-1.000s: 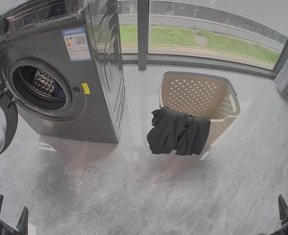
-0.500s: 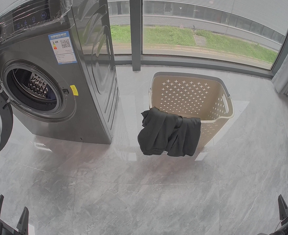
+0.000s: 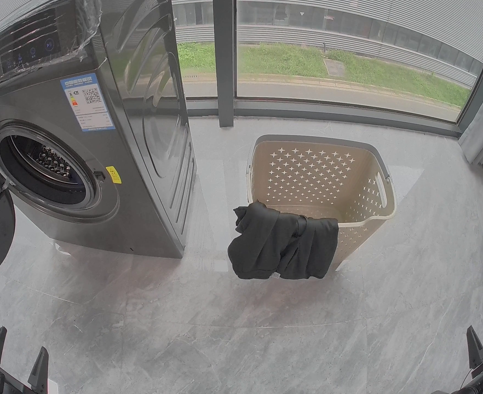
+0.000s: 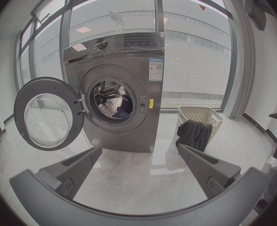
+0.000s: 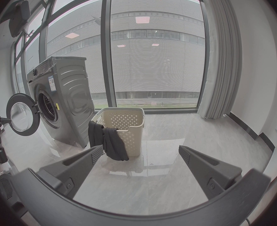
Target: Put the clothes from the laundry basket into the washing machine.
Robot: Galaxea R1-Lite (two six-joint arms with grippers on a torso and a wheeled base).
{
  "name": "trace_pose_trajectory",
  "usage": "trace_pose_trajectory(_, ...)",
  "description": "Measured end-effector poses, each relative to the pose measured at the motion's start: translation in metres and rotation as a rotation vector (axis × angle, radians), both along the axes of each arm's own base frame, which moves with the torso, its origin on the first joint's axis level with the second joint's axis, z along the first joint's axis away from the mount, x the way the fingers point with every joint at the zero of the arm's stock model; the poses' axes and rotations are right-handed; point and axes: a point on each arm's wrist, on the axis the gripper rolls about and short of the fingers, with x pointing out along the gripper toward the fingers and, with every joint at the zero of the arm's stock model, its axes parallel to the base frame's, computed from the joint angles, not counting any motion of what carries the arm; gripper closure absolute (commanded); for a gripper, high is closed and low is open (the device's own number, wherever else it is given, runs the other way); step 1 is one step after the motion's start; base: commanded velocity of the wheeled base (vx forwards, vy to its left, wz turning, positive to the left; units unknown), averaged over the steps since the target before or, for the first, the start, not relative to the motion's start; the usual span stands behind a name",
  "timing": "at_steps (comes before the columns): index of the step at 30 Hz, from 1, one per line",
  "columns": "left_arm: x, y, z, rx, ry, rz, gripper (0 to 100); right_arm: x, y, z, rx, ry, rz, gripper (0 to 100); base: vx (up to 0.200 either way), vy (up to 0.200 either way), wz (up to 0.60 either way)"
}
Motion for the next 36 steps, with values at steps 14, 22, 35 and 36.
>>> trace_pose_trajectory(14, 0.0, 0.0, 0.0, 0.0, 0.0, 0.001, 0, 0.0001, 0.0, 0.0, 0.0, 0.001, -0.001, 0, 0.0, -0.129, 0.0)
trace_pose_trajectory(22, 0.0, 0.0, 0.0, 0.0, 0.001, 0.0, 0, 0.0001, 0.0, 0.0, 0.0, 0.001, 0.0, 0, 0.0, 0.0, 0.0)
trace_pose_trajectory(35, 0.0, 0.0, 0.0, -0.002, 0.0, 0.0, 0, 0.0001, 0.0, -0.0001, 0.006, 0.002, -0.007, 0, 0.138, 0.0, 0.0)
trace_pose_trajectory(36, 0.0, 0.0, 0.0, -0.002, 0.0, 0.0, 0, 0.0001, -0.0001, -0.0001, 0.006, 0.002, -0.01, 0, 0.0, 0.0, 0.0)
